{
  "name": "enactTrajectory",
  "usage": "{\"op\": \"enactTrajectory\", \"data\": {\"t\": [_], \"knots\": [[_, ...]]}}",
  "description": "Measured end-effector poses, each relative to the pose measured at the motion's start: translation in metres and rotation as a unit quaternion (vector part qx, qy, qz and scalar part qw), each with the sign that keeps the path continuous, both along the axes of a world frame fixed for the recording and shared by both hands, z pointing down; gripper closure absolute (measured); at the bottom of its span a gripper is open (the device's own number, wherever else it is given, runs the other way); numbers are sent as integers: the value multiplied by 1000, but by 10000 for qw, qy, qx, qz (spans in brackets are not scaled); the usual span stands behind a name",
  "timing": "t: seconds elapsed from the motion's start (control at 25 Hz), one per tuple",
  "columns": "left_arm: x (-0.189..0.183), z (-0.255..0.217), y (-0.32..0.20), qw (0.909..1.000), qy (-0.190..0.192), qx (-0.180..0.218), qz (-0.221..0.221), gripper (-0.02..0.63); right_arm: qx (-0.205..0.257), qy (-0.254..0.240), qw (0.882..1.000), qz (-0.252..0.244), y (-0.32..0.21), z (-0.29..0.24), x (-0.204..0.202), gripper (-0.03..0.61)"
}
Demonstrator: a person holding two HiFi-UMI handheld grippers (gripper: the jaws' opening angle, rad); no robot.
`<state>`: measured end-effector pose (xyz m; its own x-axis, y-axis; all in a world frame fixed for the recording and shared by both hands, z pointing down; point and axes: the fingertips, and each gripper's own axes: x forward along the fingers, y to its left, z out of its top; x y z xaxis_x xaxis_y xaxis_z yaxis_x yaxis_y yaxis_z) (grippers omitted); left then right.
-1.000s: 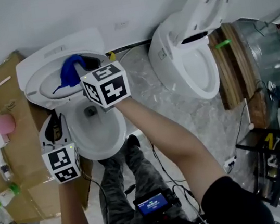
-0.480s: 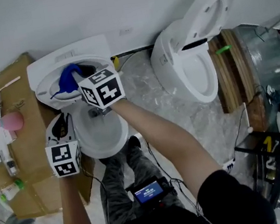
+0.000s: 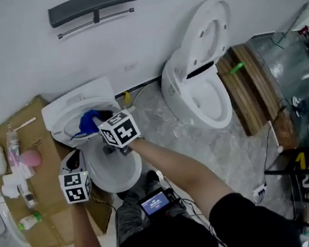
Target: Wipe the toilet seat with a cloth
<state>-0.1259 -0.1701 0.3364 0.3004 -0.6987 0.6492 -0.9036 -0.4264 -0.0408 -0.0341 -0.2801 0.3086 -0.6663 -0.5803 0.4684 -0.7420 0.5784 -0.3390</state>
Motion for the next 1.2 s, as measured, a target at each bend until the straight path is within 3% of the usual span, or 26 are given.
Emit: {"op": "enactTrajectory", "data": {"t": [0.2, 0.48, 0.76, 1.0, 1.2], "knots": [[7, -24, 6, 10000, -24, -51, -6, 601, 179, 148, 9996, -134, 15, -34, 28, 532], [25, -50, 20, 9998, 127, -104, -69, 601, 578, 696, 9926, -815, 61, -67, 42, 532], [41, -68, 39, 10000, 73, -11, -41, 601, 1014, 1178, 9796, -1278, 106, -68, 62, 532], [58, -64, 70, 9999, -80, -126, -7, 602, 1722, 1727, 9587, -1464, 119, -71, 83, 532], [78, -70, 96, 9993, 223, -231, -200, 601, 1932, 1833, 9508, -1585, 124, -63, 96, 532]]}}
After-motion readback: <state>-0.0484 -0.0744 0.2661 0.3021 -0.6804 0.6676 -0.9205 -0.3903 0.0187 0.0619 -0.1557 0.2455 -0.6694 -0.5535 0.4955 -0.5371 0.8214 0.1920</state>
